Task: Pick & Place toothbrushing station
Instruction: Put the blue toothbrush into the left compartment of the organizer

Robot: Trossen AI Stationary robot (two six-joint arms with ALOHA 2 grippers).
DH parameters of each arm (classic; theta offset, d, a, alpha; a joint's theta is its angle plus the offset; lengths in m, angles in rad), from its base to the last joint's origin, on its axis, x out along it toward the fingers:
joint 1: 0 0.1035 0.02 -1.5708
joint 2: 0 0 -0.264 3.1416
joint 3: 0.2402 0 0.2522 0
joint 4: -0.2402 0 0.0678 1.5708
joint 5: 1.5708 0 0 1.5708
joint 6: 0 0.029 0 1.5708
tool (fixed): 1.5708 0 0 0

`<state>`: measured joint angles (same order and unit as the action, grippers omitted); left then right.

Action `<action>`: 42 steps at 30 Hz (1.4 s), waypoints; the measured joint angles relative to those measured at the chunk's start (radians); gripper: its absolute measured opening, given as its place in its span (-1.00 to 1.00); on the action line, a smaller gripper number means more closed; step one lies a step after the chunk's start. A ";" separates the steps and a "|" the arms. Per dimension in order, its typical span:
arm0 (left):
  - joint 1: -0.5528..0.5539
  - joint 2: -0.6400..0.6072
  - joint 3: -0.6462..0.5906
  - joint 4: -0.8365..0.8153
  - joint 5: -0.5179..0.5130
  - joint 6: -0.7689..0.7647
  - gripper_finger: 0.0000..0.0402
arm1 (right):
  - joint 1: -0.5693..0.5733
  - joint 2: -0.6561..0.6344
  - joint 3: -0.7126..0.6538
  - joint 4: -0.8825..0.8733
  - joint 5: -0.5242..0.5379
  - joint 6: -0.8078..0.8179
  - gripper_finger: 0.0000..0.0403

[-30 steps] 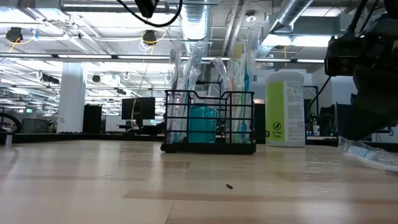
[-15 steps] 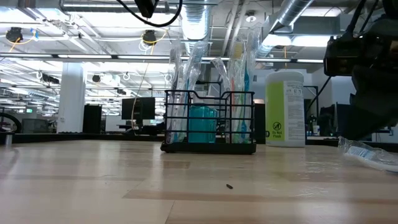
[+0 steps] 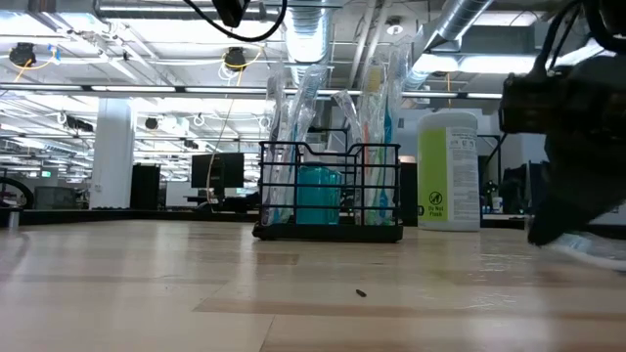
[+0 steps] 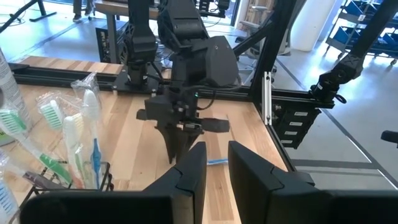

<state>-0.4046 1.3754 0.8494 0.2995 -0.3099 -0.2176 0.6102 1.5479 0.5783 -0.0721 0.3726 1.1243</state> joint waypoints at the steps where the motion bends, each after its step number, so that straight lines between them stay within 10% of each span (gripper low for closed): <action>1: 0.000 0.000 0.000 0.002 0.000 0.000 -0.69 | 0.000 0.006 0.010 -0.001 0.004 -0.019 -0.83; 31: 0.000 0.000 0.000 -0.001 0.000 0.000 -0.69 | -0.015 -0.261 0.175 -0.104 0.377 -0.445 -1.00; 42: 0.002 0.000 0.000 0.004 0.000 0.000 -0.69 | -0.011 -0.266 0.213 0.171 0.441 -0.782 -1.00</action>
<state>-0.4026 1.3754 0.8494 0.3034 -0.3099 -0.2178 0.5991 1.2819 0.7913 0.0988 0.8135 0.3426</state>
